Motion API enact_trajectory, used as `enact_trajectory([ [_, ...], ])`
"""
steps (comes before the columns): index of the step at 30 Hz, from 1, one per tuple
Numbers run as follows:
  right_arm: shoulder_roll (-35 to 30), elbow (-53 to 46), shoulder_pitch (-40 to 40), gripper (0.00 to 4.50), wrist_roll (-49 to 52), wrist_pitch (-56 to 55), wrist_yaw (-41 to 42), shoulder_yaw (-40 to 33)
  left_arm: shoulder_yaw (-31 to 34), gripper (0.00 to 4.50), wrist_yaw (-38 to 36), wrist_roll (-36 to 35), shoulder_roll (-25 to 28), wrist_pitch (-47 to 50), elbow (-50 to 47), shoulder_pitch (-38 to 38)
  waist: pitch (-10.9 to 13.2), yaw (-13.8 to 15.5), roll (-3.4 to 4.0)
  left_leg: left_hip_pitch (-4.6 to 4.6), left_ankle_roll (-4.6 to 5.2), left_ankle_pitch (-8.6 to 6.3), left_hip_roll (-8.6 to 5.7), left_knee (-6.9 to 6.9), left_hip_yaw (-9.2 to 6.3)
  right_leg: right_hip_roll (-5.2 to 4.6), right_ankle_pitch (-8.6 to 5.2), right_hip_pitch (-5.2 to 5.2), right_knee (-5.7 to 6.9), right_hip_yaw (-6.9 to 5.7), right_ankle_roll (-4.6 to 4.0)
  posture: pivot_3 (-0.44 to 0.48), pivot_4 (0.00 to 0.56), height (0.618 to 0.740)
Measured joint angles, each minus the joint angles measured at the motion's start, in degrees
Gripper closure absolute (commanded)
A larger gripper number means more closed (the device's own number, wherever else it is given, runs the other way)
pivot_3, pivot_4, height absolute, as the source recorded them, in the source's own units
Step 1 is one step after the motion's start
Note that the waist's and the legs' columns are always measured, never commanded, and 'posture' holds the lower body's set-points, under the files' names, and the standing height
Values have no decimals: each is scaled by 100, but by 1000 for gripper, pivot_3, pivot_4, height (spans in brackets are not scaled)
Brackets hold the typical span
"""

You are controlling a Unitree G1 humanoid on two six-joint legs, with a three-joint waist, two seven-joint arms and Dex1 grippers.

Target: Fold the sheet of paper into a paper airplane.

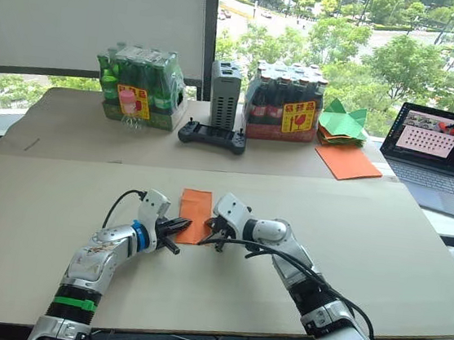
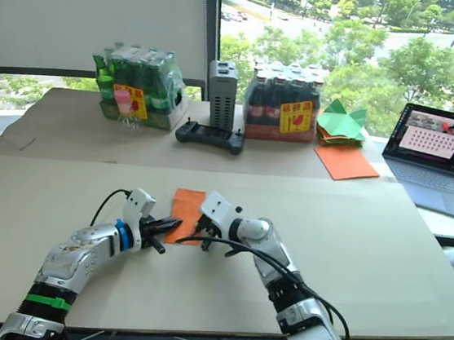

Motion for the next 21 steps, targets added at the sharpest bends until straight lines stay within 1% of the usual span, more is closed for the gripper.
enact_trajectory([
  [13,-347,-801,343,4489,122,369,679,116,-3,4500,-34,0,-1,-2,36,-18,-1,9,-1,0,1,-1,0,0,1,0,-1,2,-7,0,2,0,150,740],
  [21,-447,-1010,445,4489,238,395,1042,185,0,4500,-52,2,2,1,40,-20,-1,12,-1,0,1,-1,0,-3,1,1,-2,2,-11,-1,2,0,150,740],
])
